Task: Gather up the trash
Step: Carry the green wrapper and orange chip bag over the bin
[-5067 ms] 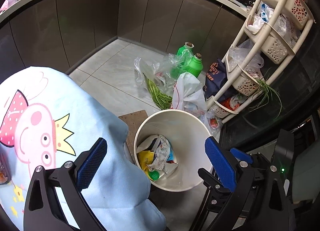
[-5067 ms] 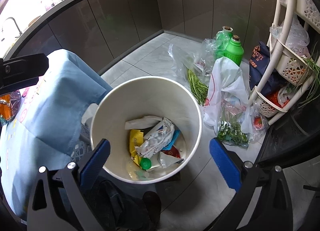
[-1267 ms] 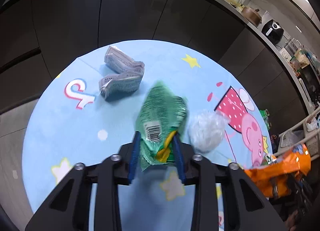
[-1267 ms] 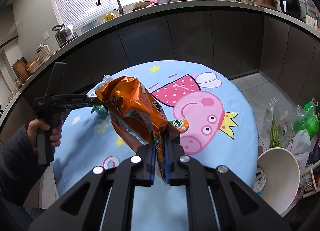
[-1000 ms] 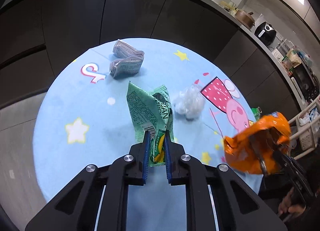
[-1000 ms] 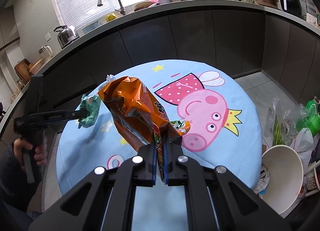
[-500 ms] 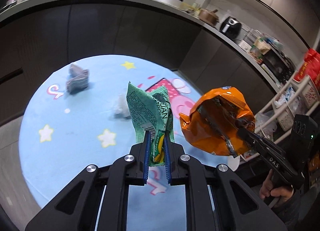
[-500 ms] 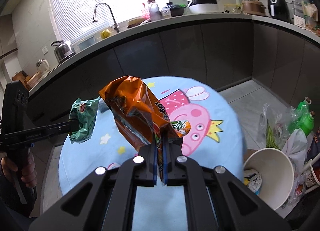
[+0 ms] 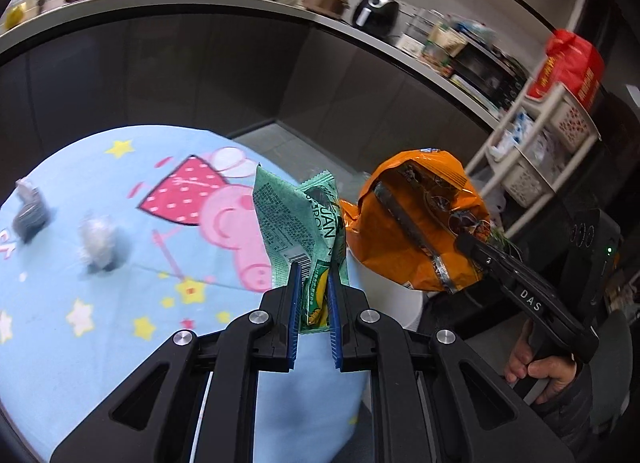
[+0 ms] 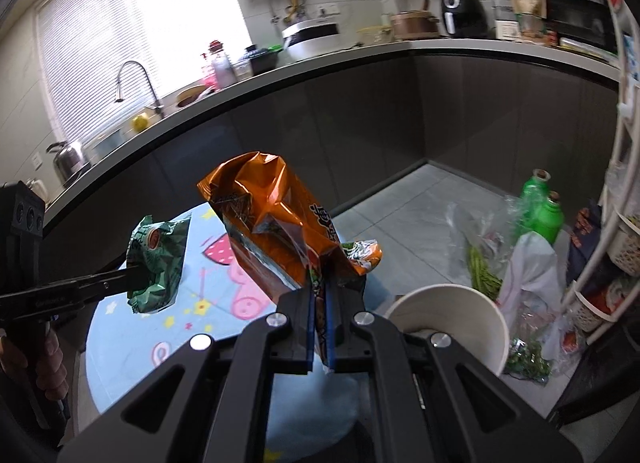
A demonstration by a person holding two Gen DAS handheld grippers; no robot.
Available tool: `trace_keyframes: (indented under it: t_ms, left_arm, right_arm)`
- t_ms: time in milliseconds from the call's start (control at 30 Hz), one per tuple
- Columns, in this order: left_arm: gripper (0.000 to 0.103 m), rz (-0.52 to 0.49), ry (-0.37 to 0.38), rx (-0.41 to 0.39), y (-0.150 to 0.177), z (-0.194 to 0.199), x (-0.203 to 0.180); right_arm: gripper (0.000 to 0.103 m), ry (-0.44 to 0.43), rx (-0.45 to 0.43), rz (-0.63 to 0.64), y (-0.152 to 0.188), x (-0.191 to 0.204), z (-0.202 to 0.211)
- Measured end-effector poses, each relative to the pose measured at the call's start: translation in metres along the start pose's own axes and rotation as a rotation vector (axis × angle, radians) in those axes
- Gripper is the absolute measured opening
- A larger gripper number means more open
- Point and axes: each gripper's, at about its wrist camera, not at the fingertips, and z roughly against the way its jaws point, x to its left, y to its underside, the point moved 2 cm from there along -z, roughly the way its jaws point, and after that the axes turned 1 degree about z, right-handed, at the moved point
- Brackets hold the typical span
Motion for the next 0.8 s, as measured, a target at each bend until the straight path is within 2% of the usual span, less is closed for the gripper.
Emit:
trace_keyframes:
  t_ms: [433,667,800]
  left_arm:
    - [0.011,-0.138,0.116,0.073,-0.013,-0.068,-0.089]
    - [0.011,-0.16,0.158,0.113,-0.013,-0.097,-0.11]
    - [0.011,-0.16,0.153,0.137,-0.011,-0.109,-0.113]
  right_arm:
    - [0.007,0.194,0.029,-0.15,0.034,-0.092,0.019]
    - [0.007,0.225,0.078,-0.208,0.054,-0.126,0.004]
    - [0.007,0.229,0.117,-0.24,0.063,-0.142,-0.012]
